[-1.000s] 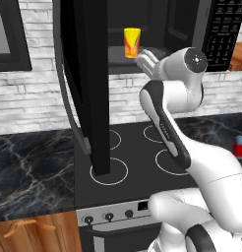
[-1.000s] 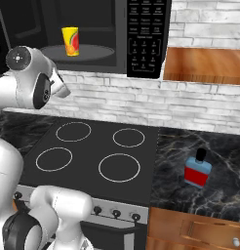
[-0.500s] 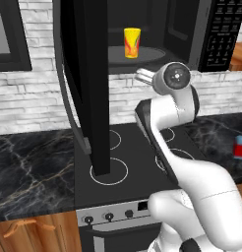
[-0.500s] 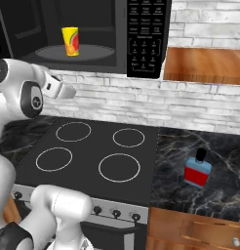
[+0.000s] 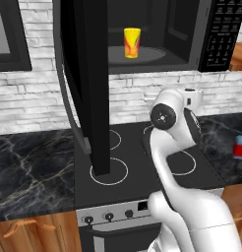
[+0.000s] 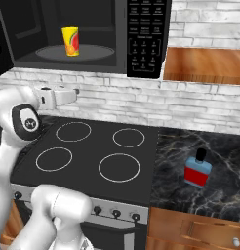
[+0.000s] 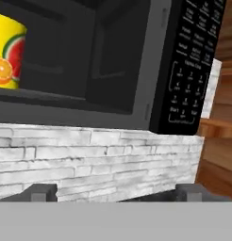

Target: Place the microwavable item in the microwave. Then, close the microwave door and press the start button.

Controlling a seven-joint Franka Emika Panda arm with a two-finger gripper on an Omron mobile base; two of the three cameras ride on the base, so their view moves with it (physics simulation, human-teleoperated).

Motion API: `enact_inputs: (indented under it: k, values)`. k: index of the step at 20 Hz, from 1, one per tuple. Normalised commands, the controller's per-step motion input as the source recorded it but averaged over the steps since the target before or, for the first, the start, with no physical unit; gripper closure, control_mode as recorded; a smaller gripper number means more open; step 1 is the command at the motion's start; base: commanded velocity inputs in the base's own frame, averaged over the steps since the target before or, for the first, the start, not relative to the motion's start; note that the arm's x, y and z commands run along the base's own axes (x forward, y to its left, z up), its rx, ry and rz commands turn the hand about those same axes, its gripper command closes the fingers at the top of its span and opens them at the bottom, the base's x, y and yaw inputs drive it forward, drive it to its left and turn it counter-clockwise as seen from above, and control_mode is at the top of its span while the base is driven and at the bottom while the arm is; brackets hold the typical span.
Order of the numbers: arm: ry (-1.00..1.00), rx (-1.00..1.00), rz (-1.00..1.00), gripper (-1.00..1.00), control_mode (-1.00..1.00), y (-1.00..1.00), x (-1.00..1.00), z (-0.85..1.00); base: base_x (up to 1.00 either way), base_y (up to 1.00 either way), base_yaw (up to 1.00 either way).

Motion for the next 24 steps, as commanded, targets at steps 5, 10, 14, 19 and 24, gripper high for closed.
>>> enact_inputs:
  k: [5,10,14,19,24]
  values:
    - [-0.09,-0.63,-0.23,-1.0,-1.0,0.0,-0.19,-0.16,0.0,0.0,0.0]
    - [-0.07,-0.54,-0.33,-1.0,-1.0,0.2,-0.3,0.0,0.0,0.0,0.0]
    - [-0.06,-0.5,-0.41,-1.0,-1.0,0.28,-0.31,0.02,0.0,0.0,0.0]
    - [-0.15,-0.48,-0.28,-1.0,-1.0,0.56,-0.22,0.39,0.0,0.0,0.0]
    - [-0.05,-0.33,-0.22,-1.0,-1.0,0.96,-0.19,0.26,0.0,0.0,0.0]
